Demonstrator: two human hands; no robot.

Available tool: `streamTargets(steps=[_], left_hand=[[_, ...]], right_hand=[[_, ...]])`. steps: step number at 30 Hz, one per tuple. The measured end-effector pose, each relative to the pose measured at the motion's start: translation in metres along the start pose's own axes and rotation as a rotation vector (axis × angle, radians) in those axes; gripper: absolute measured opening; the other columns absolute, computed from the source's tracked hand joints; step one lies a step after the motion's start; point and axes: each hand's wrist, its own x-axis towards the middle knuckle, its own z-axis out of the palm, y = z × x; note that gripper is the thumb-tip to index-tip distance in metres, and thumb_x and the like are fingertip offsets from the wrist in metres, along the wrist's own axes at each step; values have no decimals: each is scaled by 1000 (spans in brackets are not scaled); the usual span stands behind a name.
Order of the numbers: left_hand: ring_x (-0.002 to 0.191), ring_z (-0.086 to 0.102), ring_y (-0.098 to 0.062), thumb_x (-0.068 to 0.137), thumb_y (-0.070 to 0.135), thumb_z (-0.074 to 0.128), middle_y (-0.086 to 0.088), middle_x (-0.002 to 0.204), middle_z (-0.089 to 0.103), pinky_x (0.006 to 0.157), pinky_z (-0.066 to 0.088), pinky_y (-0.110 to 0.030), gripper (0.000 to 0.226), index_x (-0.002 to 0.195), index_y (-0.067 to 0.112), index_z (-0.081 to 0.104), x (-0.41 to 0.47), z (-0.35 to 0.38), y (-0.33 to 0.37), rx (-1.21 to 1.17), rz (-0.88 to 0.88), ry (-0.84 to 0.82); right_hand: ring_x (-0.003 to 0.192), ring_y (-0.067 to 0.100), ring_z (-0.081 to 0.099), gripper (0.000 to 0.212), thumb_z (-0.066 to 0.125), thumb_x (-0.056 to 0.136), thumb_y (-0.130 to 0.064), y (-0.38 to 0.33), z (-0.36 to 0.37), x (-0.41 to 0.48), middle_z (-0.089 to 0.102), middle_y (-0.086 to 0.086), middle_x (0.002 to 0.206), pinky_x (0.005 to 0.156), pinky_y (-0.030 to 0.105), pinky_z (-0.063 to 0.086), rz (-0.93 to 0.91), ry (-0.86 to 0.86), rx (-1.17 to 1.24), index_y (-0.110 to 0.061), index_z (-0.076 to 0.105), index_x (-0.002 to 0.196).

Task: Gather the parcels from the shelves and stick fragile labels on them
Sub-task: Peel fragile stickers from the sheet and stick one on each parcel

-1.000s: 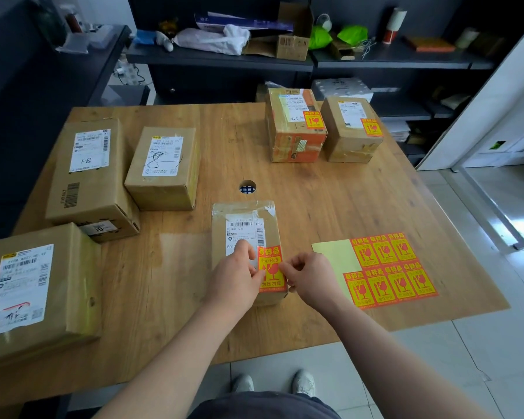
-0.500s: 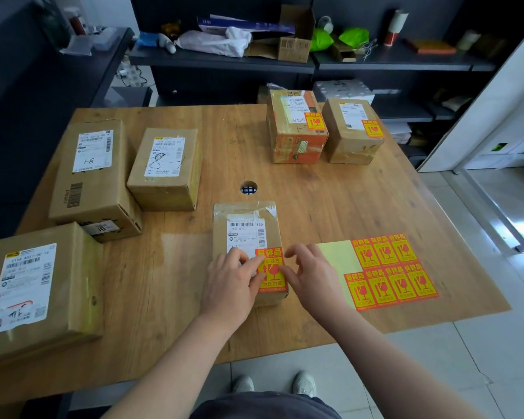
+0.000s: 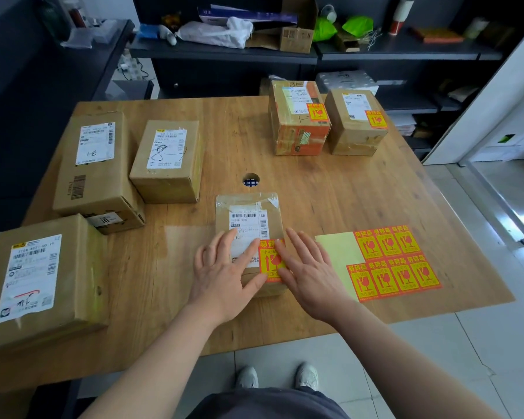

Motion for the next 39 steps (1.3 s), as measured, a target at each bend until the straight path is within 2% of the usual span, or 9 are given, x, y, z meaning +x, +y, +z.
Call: streamTargets(steps=[3,8,16,18,20,23,27,32,39], left_hand=[[143,-14,-19,87,69,10,1,158,-8,113,-3,-45,66,147,45,-5,-9,3,-7,-69,-51,-11],[143,-18,-16,97,53,19,-1,156,-22,114,-9,-37,63,149,33,-11,-11,3,-6,-184,-84,-56],[142,-22,-14,96,54,15,3,154,-29,111,-12,-31,67,147,28,-20,-14,3,-7,-243,-97,-63],[144,-14,-17,95,56,19,1,156,-22,112,-6,-31,73,147,23,-20,-17,4,-10,-295,-160,-62],[145,6,-21,94,56,30,0,160,-2,114,11,-34,79,149,22,-16,-16,2,-12,-418,-225,-80],[135,36,-17,92,44,50,3,153,29,104,38,-36,78,150,24,1,-12,-5,-9,-654,-265,-67],[125,47,-17,89,35,60,2,143,45,98,41,-30,74,147,15,19,1,-20,-9,-715,-309,40],[116,51,-18,86,33,65,0,133,53,87,42,-27,64,137,12,33,54,-56,-12,-751,-326,165],[98,51,-7,87,28,64,3,123,59,77,36,-18,52,132,15,43,163,-110,-21,-799,-301,279]], right_hand=[[141,13,-24,60,10,99,-49,0,-2,1,-14,-3,158,118,38,-5,-14,19,-8,-21,1,152],[142,6,-19,55,15,102,-41,-16,2,9,-8,-5,157,116,29,-11,-233,-38,1,-21,-1,151],[142,5,-17,57,10,100,-45,-5,6,4,-11,-7,157,118,31,-5,-77,7,130,-23,-6,150],[145,8,-7,60,14,98,-49,-2,5,3,-4,-7,158,118,28,-2,35,1,229,-23,-1,151],[142,16,21,60,28,98,-50,-2,3,5,24,-4,155,115,31,19,183,-11,354,-24,18,150],[104,10,59,43,47,93,-49,-5,0,10,64,-6,120,84,23,47,334,22,547,-25,56,127],[75,-2,60,30,55,92,-42,-8,-13,22,70,-12,92,61,12,44,339,127,618,-24,69,111],[75,18,64,25,57,92,-38,8,-59,69,72,-2,81,67,32,51,329,244,629,-22,72,102],[71,-6,58,23,57,93,-34,41,-122,174,68,-15,84,56,9,39,250,309,660,-23,72,106]])
